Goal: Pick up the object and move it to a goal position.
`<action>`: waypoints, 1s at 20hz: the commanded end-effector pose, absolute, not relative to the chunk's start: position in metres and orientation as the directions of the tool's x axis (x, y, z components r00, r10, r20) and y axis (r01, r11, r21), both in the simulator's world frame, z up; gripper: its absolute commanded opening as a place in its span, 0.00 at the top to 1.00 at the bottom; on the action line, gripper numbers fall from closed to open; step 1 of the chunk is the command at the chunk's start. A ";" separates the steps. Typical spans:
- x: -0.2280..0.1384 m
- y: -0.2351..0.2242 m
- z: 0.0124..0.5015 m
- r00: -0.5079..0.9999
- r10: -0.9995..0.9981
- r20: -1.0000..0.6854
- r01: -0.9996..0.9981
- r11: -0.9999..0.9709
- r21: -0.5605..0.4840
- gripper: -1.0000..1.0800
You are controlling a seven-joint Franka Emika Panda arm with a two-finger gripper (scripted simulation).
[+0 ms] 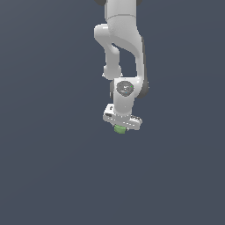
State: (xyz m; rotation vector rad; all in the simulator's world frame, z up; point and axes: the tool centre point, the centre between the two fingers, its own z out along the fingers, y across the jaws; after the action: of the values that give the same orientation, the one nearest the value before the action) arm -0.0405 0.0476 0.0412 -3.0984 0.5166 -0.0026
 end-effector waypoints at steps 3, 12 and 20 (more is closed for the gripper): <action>-0.041 0.047 0.040 0.946 -0.325 0.000 -0.325 -0.946 0.000 1.00; -0.037 0.036 0.062 0.946 -0.325 0.001 -0.325 -0.946 -0.001 1.00; -0.024 0.005 0.121 0.946 -0.325 0.001 -0.325 -0.946 -0.001 1.00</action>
State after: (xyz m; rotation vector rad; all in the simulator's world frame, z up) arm -0.0270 0.0119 0.1072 -3.0983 0.5169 -0.0005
